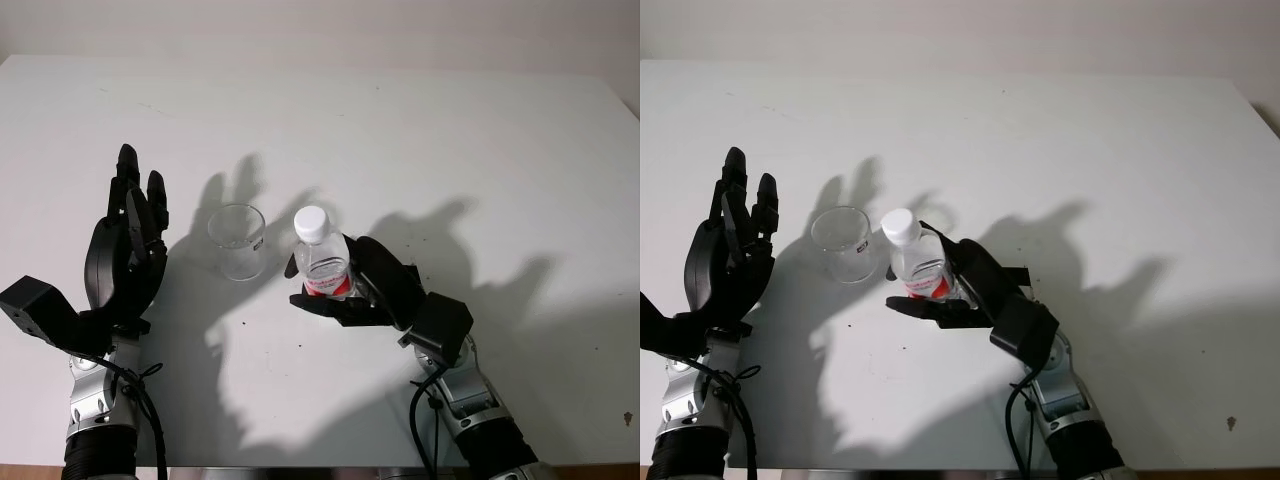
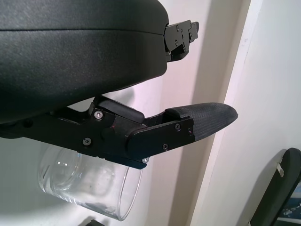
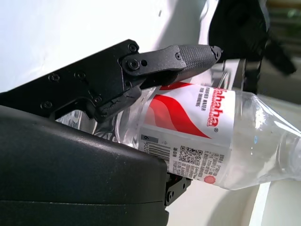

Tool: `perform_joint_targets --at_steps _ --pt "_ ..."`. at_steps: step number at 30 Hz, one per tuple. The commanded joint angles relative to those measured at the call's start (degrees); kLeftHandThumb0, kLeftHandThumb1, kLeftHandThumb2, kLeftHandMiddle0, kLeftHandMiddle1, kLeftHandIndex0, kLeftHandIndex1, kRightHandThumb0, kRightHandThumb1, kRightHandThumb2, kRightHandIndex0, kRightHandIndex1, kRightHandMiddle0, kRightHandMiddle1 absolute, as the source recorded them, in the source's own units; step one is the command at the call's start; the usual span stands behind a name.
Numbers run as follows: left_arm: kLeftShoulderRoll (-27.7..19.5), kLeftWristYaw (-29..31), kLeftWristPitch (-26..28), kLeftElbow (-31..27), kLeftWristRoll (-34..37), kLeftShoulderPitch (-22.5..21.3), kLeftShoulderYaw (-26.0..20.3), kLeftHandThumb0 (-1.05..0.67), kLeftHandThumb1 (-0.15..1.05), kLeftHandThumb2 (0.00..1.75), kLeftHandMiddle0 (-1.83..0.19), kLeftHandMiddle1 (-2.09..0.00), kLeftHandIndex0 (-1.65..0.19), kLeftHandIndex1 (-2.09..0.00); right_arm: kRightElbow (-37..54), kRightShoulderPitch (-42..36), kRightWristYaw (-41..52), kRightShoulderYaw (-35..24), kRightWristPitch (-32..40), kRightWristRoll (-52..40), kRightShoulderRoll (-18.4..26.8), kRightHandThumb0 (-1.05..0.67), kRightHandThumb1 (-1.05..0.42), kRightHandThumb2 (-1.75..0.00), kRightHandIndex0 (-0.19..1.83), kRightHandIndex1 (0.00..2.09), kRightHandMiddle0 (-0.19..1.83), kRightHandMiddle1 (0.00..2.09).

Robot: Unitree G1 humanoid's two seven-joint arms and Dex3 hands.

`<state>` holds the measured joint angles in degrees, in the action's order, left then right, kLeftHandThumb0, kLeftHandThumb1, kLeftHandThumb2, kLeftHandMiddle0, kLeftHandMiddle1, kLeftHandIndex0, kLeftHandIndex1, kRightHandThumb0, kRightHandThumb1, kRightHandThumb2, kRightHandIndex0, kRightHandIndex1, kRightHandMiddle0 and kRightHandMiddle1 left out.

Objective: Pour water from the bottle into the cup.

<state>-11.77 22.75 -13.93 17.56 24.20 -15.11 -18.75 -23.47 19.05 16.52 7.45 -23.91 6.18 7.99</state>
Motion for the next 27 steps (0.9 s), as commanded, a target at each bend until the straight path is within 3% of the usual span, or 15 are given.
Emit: perform_joint_targets --at_steps 1,3,7,10,12,16,27 --pt "0.1 0.3 -0.2 0.1 0.1 -0.5 0.0 -0.74 1.05 0.66 0.19 0.00 0.19 0.00 -1.6 5.5 -2.4 -2.2 -1.9 0.3 1.1 -0.39 -1.05 -0.53 1.83 2.09 1.69 2.09" --pt "0.1 0.3 -0.2 0.2 0.1 -0.6 0.1 -0.74 1.05 0.66 0.19 0.00 0.19 0.00 -3.4 8.7 -4.3 -2.9 -2.9 1.0 1.7 -0.38 -1.05 -0.54 1.83 2.09 1.80 2.09" --pt "0.2 -0.1 -0.2 0.0 -0.2 -0.7 0.3 -0.74 1.05 0.66 0.19 0.00 0.19 0.00 -9.4 19.7 -8.0 -3.3 -3.6 4.5 3.8 -0.35 -1.05 -0.53 1.83 2.09 1.82 2.09" --pt "0.2 -0.4 -0.6 0.0 -0.7 -0.6 0.3 -0.75 1.05 0.67 0.19 0.00 0.19 0.00 -16.8 28.6 -12.0 -2.0 -7.4 9.2 5.4 -0.28 -1.05 -0.43 1.58 2.09 1.29 2.09" --pt "0.3 -0.2 -0.7 -0.1 -0.6 -0.6 0.3 -0.74 1.05 0.67 0.19 0.00 0.19 0.00 -21.8 33.1 -14.7 -0.7 -9.2 12.3 6.1 -0.27 -1.05 -0.37 1.42 2.09 1.15 2.09" --pt "0.3 -0.2 -0.7 -0.3 -0.6 -0.4 0.4 -0.74 1.05 0.68 0.19 0.00 0.19 0.00 -30.6 40.4 -22.0 3.8 -11.4 20.3 7.5 -0.31 -1.05 -0.31 1.21 2.09 1.00 2.09" --pt "0.5 -0.3 -1.0 -0.2 -0.6 -0.3 0.3 -0.73 1.05 0.68 0.19 0.00 0.19 0.00 -43.2 49.9 -41.5 18.8 -10.2 39.4 8.3 -0.36 -1.05 -0.19 1.20 2.09 0.91 2.09"
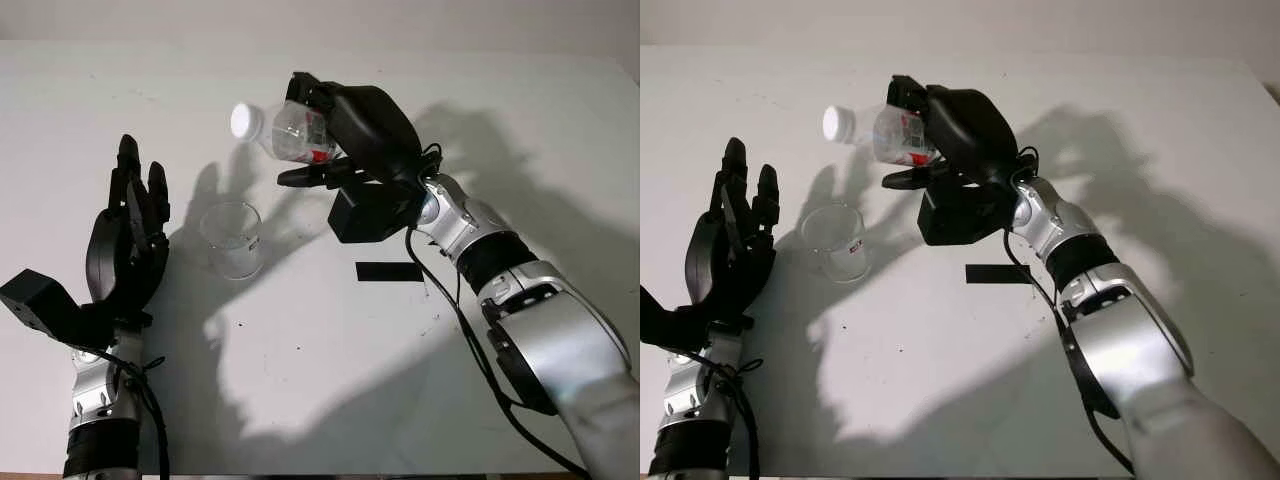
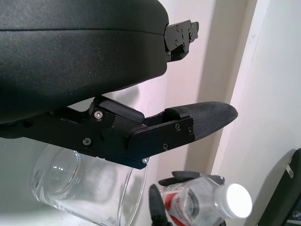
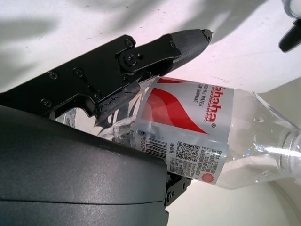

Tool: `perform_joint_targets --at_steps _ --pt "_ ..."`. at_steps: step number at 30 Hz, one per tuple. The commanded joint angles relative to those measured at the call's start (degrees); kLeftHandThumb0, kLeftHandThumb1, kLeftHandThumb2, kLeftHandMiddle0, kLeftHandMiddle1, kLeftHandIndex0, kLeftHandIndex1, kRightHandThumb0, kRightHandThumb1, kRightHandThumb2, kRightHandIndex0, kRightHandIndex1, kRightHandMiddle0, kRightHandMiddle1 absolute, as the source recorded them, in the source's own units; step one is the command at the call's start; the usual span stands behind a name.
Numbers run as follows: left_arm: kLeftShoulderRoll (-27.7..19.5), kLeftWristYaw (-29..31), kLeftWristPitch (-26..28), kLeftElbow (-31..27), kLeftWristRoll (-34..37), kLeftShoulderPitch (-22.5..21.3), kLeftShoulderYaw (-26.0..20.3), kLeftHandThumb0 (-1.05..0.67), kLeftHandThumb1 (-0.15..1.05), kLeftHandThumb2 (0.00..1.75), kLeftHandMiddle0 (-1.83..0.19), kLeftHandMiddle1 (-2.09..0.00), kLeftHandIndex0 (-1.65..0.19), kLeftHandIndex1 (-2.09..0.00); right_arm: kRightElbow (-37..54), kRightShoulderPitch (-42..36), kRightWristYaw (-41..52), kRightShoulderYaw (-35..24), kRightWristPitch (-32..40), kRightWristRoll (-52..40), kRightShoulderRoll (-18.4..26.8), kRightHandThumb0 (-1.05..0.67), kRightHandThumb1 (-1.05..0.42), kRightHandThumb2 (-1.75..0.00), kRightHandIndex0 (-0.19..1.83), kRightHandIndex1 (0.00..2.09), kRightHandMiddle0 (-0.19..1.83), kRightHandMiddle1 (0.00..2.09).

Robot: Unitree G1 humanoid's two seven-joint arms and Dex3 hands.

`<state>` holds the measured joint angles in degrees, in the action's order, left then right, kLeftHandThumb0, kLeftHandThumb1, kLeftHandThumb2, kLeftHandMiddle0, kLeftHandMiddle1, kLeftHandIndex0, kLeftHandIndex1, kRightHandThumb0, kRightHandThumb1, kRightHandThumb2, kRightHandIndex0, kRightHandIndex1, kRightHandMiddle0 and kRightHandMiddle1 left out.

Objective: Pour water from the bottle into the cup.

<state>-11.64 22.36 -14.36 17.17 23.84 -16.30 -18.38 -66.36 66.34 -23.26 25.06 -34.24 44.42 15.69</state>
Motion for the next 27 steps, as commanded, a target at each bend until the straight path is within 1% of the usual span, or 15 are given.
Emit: perform_joint_targets --at_steps 1,3,7,10,12,15,22,25,27 --pt "0.4 0.1 -0.6 0.2 -0.1 0.9 -0.1 -0.73 1.05 0.68 0.19 0.00 0.19 0.00 -0.9 3.3 -4.0 2.8 0.4 2.9 0.8 -0.36 -1.05 -0.19 1.19 2.09 0.90 2.09" --pt "0.5 0.0 -0.6 0.3 0.0 0.9 -0.1 -0.73 1.05 0.67 0.19 0.00 0.19 0.00 -2.1 4.3 -7.4 5.0 0.8 5.3 1.0 -0.36 -1.05 -0.19 1.19 2.09 0.90 2.09" --pt "0.7 -0.6 -0.9 0.2 -0.5 0.9 0.1 -0.73 1.05 0.68 0.19 0.00 0.19 0.00 -3.8 6.4 -13.1 9.0 1.4 9.3 1.8 -0.39 -1.05 -0.25 1.23 2.09 0.91 2.09" --pt "0.9 -1.0 -0.9 0.2 -0.6 0.9 0.2 -0.74 1.05 0.68 0.19 0.00 0.19 0.00 -4.5 7.8 -15.6 11.4 2.5 11.5 2.3 -0.42 -1.05 -0.30 1.23 2.09 0.91 2.09" --pt "1.0 -1.1 -0.9 0.3 -0.5 0.8 0.2 -0.74 1.05 0.67 0.19 0.00 0.19 0.00 -4.7 8.4 -17.7 12.6 2.6 12.4 2.7 -0.42 -1.05 -0.30 1.21 2.09 0.91 2.09" --pt "1.2 -1.3 -0.7 0.3 -0.4 0.6 0.2 -0.74 1.05 0.67 0.19 0.00 0.19 0.00 -5.1 9.0 -20.9 14.1 2.7 13.6 3.0 -0.41 -1.05 -0.24 1.18 2.09 0.90 2.09" --pt "1.0 -1.0 -0.8 0.5 -0.5 0.6 0.3 -0.74 1.05 0.67 0.19 0.00 0.19 0.00 -5.9 11.2 -29.7 19.3 4.9 18.9 3.7 -0.42 -1.05 -0.27 1.19 2.09 0.86 2.09" --pt "1.0 -1.2 -0.9 0.4 -0.7 0.8 0.4 -0.74 1.05 0.67 0.19 0.00 0.19 0.00 -6.2 12.1 -33.1 21.5 7.1 21.2 3.8 -0.45 -1.05 -0.20 1.18 2.09 0.75 2.09" --pt "1.1 -1.1 -1.0 0.5 -0.6 0.7 0.4 -0.74 1.05 0.67 0.19 0.00 0.19 0.00 -6.3 12.5 -34.0 22.2 7.6 21.5 3.8 -0.46 -1.05 -0.20 1.18 2.09 0.70 2.09"
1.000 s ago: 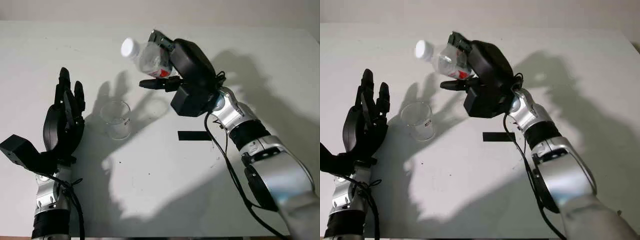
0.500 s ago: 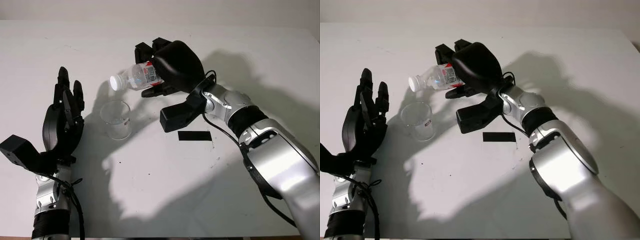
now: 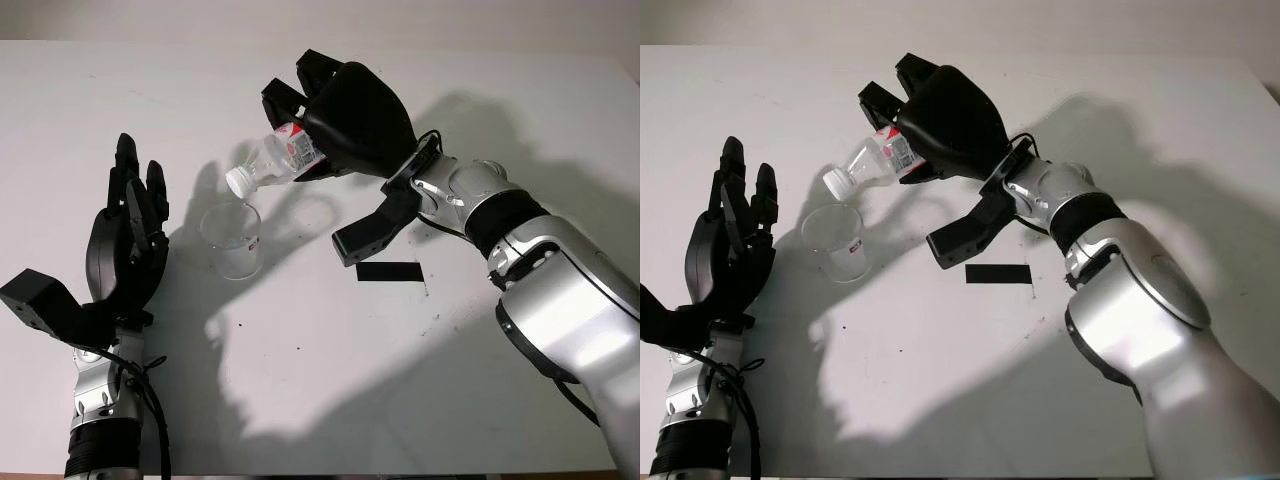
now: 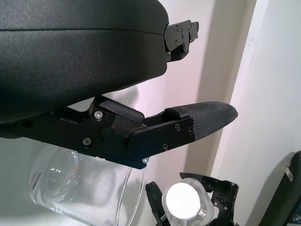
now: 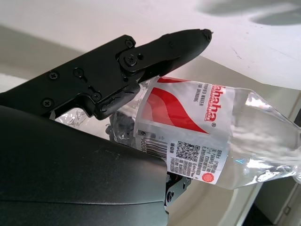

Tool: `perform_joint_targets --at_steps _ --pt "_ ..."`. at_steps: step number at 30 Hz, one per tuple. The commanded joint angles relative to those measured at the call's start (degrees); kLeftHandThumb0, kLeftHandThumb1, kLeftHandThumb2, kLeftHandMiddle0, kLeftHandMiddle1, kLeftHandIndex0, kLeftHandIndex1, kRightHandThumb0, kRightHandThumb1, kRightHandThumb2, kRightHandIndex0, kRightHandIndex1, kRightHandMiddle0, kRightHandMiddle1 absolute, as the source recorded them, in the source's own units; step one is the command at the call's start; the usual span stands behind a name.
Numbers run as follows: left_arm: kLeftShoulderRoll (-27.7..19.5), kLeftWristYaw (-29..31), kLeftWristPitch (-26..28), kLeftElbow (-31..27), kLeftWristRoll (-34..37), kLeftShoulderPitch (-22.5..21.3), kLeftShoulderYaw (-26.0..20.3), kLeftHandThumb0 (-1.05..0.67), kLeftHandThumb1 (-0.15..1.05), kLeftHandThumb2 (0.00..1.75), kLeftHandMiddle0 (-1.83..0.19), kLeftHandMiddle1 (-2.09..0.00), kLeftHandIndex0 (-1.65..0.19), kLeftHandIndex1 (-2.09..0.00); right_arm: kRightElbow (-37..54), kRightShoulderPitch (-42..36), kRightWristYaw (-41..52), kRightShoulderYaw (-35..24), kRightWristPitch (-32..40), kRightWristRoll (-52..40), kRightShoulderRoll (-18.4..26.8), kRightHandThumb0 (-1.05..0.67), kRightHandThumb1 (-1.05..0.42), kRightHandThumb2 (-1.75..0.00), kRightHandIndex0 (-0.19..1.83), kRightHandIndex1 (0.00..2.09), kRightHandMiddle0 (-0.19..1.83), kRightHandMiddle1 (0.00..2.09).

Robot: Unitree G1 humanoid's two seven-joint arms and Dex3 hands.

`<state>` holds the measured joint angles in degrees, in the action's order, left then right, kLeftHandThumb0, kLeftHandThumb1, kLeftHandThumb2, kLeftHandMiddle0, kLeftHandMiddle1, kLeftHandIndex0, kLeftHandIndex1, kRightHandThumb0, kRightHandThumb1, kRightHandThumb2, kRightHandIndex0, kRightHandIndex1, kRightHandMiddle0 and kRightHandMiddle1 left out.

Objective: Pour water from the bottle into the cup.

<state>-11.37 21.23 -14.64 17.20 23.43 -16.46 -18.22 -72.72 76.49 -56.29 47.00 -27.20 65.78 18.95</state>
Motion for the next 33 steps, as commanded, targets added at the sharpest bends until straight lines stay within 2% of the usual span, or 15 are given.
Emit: perform_joint_targets --at_steps 1,2,3,7,9,14,18,22,26,30,33 --pt "0.9 0.1 -0.7 0.5 -0.2 0.8 0.2 -0.74 1.05 0.66 0.19 0.00 0.19 0.00 0.0 2.6 -1.1 0.6 0.6 0.4 0.6 -0.46 -1.05 -0.19 1.17 2.09 0.62 2.09" --pt "0.9 -0.1 -0.8 0.5 -0.3 0.8 0.2 -0.75 1.05 0.66 0.19 0.00 0.19 0.00 0.0 2.8 -1.3 0.9 0.6 0.5 0.6 -0.46 -1.05 -0.17 1.16 2.09 0.49 2.01" --pt "1.0 -0.3 -0.8 0.5 -0.4 0.8 0.2 -0.75 1.05 0.66 0.19 0.00 0.19 0.00 0.0 3.0 -1.5 1.2 0.6 0.7 0.6 -0.46 -1.05 -0.16 1.16 2.09 0.46 1.99" --pt "1.2 -0.6 -1.1 0.7 -0.7 0.9 0.3 -0.75 1.05 0.67 0.19 0.00 0.19 0.00 0.1 3.7 -3.3 2.7 1.4 2.0 0.3 -0.46 -1.05 -0.10 1.18 2.09 0.43 1.92" --pt "1.2 -0.5 -1.3 0.8 -0.7 0.9 0.3 -0.75 1.05 0.66 0.19 0.00 0.19 0.00 0.1 4.1 -3.9 3.6 2.0 2.7 0.2 -0.46 -1.04 -0.07 1.16 2.09 0.39 1.78" --pt "1.3 -0.3 -1.6 0.7 -0.7 1.2 0.4 -0.75 1.05 0.66 0.19 0.00 0.19 0.00 0.1 4.6 -6.4 5.3 3.2 4.1 0.0 -0.45 -1.04 -0.05 1.13 2.09 0.38 1.65" --pt "1.6 -1.1 -1.6 0.4 -1.0 1.6 0.5 -0.75 1.05 0.66 0.19 0.00 0.19 0.00 0.0 4.8 -9.8 6.4 4.2 5.0 -0.2 -0.45 -1.05 -0.07 1.15 2.09 0.44 1.80" --pt "1.9 -1.1 -1.8 0.3 -0.9 1.8 0.5 -0.75 1.05 0.67 0.19 0.00 0.19 0.00 -0.2 5.3 -12.1 8.2 5.6 6.7 -0.2 -0.45 -1.03 -0.06 1.18 2.09 0.47 1.69" --pt "2.0 -1.0 -2.0 0.5 -0.9 1.8 0.5 -0.75 1.05 0.67 0.19 0.00 0.19 0.00 -0.3 5.7 -13.2 9.3 7.1 7.7 -0.3 -0.47 -1.04 -0.06 1.23 2.09 0.49 1.87" --pt "2.1 -0.9 -2.4 0.9 -0.8 1.7 0.4 -0.74 1.05 0.67 0.19 0.00 0.19 0.00 -0.3 6.0 -13.5 9.9 7.1 8.1 -0.2 -0.46 -1.04 -0.06 1.23 2.09 0.49 1.89" --pt "2.1 -1.0 -2.5 1.0 -0.9 1.7 0.3 -0.75 1.05 0.66 0.19 0.00 0.19 0.00 -0.3 6.1 -13.4 10.4 7.4 8.3 -0.2 -0.46 -1.04 -0.05 1.21 2.09 0.45 1.83"
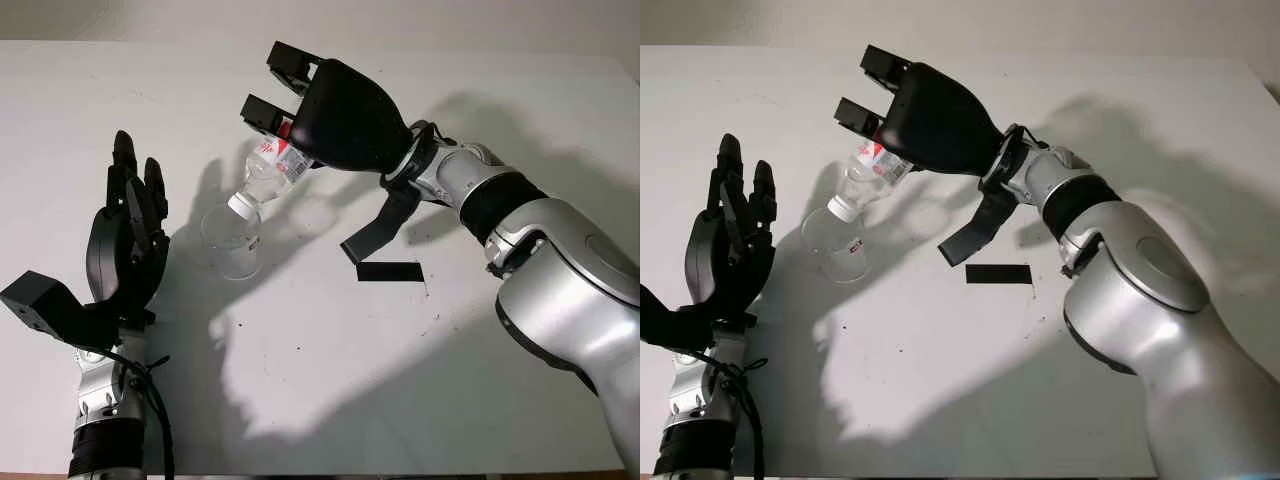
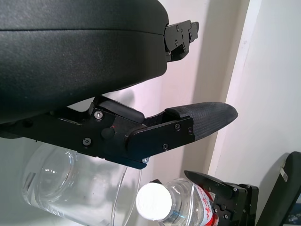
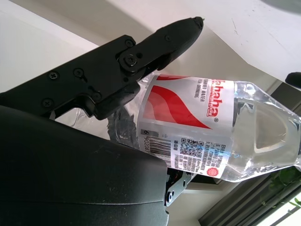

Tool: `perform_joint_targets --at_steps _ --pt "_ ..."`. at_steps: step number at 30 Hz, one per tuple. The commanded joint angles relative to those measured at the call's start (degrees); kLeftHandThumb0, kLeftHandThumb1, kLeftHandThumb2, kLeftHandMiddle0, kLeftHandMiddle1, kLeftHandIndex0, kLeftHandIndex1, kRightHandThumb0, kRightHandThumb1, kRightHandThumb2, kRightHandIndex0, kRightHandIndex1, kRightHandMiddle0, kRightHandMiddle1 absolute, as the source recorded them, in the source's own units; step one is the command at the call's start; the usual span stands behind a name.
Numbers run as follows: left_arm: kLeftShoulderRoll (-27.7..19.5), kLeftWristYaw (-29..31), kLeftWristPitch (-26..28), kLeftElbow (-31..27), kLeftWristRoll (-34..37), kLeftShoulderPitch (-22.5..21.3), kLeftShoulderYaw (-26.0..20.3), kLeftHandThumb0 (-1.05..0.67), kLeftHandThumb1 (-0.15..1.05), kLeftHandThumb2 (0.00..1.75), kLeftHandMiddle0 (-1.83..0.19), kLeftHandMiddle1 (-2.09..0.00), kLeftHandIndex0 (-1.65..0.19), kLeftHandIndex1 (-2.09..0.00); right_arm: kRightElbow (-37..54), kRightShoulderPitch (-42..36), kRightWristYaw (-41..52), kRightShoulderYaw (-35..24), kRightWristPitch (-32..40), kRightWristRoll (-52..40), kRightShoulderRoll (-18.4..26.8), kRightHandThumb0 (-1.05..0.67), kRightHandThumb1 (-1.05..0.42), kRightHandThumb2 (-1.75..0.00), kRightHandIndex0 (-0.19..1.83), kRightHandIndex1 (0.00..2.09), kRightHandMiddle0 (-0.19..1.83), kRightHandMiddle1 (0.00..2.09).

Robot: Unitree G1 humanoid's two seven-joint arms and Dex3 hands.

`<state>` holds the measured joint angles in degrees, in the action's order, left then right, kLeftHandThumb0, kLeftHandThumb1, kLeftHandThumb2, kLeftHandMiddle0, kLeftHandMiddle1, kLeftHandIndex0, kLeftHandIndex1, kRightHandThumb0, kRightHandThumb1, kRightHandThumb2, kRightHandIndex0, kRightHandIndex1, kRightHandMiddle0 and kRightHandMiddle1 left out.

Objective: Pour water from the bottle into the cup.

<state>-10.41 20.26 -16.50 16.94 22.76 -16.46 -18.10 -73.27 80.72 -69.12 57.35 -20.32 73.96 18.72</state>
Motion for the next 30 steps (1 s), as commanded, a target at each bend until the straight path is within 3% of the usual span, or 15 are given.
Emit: perform_joint_targets --at_steps 1,5,11,12,14,16,21,25,30 --pt "1.2 0.1 -0.7 1.4 -0.1 1.6 0.2 -0.75 1.05 0.66 0.19 0.00 0.19 0.00 0.3 1.9 -0.5 0.1 0.4 0.0 0.0 -0.46 -1.03 -0.05 1.20 2.09 0.44 1.79" --pt "0.9 0.0 -0.6 1.6 -0.3 1.6 0.1 -0.75 1.05 0.66 0.19 0.00 0.19 0.00 0.3 1.7 -0.2 -0.1 0.6 -0.5 -0.2 -0.48 -1.03 -0.05 1.18 2.09 0.48 1.77" --pt "0.8 0.4 -0.3 1.7 0.2 1.3 -0.1 -0.75 1.05 0.66 0.19 0.00 0.19 0.00 0.1 -0.6 0.7 -5.9 -5.3 -8.4 -0.8 -0.49 -0.98 -0.04 1.18 2.09 0.57 1.84" --pt "0.7 0.5 -0.3 1.7 0.3 1.3 -0.1 -0.75 1.05 0.66 0.19 0.00 0.19 0.00 0.0 -1.0 1.9 -7.1 -6.7 -10.2 -0.9 -0.47 -1.02 -0.06 1.20 2.09 0.71 1.99" --pt "0.7 0.7 -0.2 1.7 0.5 1.3 -0.2 -0.75 1.05 0.66 0.19 0.00 0.19 0.00 -0.2 -2.6 6.6 -11.7 -10.5 -16.1 -1.0 -0.43 -1.04 -0.10 1.25 2.09 0.93 2.07" --pt "0.8 0.8 -0.2 1.7 0.6 1.2 -0.3 -0.74 1.05 0.66 0.19 0.00 0.19 0.00 0.1 -4.3 12.2 -16.8 -13.3 -22.6 -1.2 -0.39 -1.04 -0.15 1.30 2.09 1.15 2.09" --pt "0.7 0.9 0.2 1.2 0.8 1.5 -0.2 -0.74 1.05 0.66 0.19 0.00 0.19 0.00 1.8 -10.1 38.7 -34.0 -17.7 -45.7 -3.2 -0.37 -1.05 -0.29 1.36 2.09 1.13 2.09" --pt "0.6 0.9 0.3 0.9 0.8 1.8 -0.2 -0.74 1.05 0.66 0.19 0.00 0.19 0.00 6.9 -16.5 56.3 -44.3 -12.7 -60.0 -3.9 -0.33 -1.05 -0.31 1.22 2.09 1.07 2.09" --pt "0.4 1.4 0.5 1.0 0.9 2.0 -0.2 -0.75 1.05 0.66 0.19 0.00 0.19 0.00 18.5 -26.3 69.9 -50.5 -6.8 -68.9 -3.5 -0.31 -1.05 -0.32 1.18 2.09 1.06 2.09"
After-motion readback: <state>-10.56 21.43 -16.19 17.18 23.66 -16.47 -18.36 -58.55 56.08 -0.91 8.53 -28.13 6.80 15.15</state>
